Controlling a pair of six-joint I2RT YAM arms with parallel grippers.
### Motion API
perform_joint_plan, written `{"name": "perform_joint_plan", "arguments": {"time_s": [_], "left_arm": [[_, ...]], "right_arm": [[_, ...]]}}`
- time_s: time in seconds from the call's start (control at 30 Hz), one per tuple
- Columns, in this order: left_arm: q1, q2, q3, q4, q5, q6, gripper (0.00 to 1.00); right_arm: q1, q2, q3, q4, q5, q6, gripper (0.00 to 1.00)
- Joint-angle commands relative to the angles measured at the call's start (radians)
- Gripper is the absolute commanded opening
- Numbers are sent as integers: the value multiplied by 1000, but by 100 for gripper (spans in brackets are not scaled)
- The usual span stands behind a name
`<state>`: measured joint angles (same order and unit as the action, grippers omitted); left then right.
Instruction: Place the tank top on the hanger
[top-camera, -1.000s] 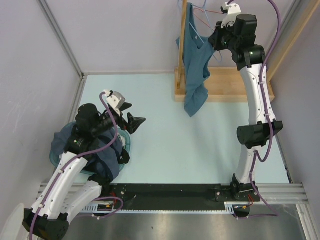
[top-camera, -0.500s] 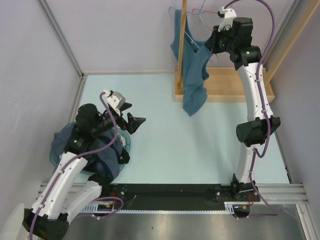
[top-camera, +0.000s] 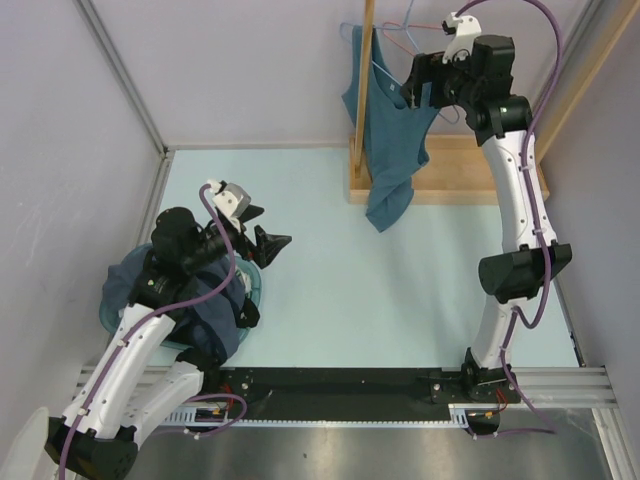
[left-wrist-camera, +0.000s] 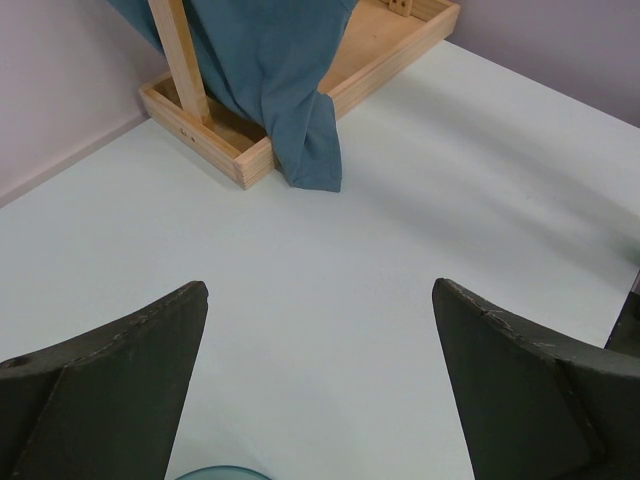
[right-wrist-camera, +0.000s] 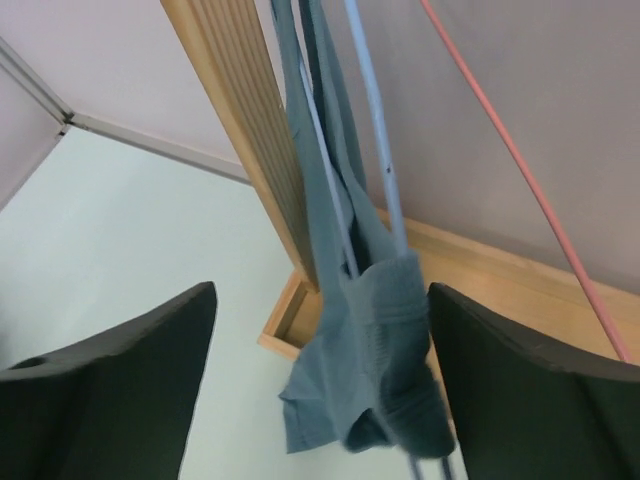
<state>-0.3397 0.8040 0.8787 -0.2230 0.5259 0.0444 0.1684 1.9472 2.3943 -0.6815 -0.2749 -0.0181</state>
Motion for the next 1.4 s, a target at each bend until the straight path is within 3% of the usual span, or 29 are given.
{"name": "perform_joint_plan", "arguments": {"time_s": [0.0,0.17,0.3,0.37,0.53,0.57,0.63,0.77,0.9,1.1,1.37], "left_arm": [[7,-6,-3,10,6,0,100],[7,-8,-4,11,2,-1,99],[7,-9,-3,10,-10,-2,99],[7,-9,-4,7,-17,-3,100],[7,-8,-4,10,-46,-8,99],[7,-8,-6,11,-59,-15,100],[7,-9,-9,14,-117,-18,99],[7,-12,-12,13,-226,-35,99],[7,-12,-14,4,-300,-38,99],[7,-8,-12,2,-303,-37,99],[7,-9,-14,-1,-303,-37,99]], "right_arm": [[0,-100,-4,-4,35,-14,100],[3,-212,-99,31,181,-28,100],[29,-381,-292,103,385,-26,100],[84,-520,-479,172,475,-19,100],[230,-810,-893,301,500,136,100],[255,-832,-1025,315,506,162,100],[330,-869,-1131,350,513,225,100],[410,-811,-1371,416,514,321,98],[441,-673,-1443,535,499,369,96],[441,-374,-1371,641,566,392,94],[418,-47,-1137,658,674,385,84]]}}
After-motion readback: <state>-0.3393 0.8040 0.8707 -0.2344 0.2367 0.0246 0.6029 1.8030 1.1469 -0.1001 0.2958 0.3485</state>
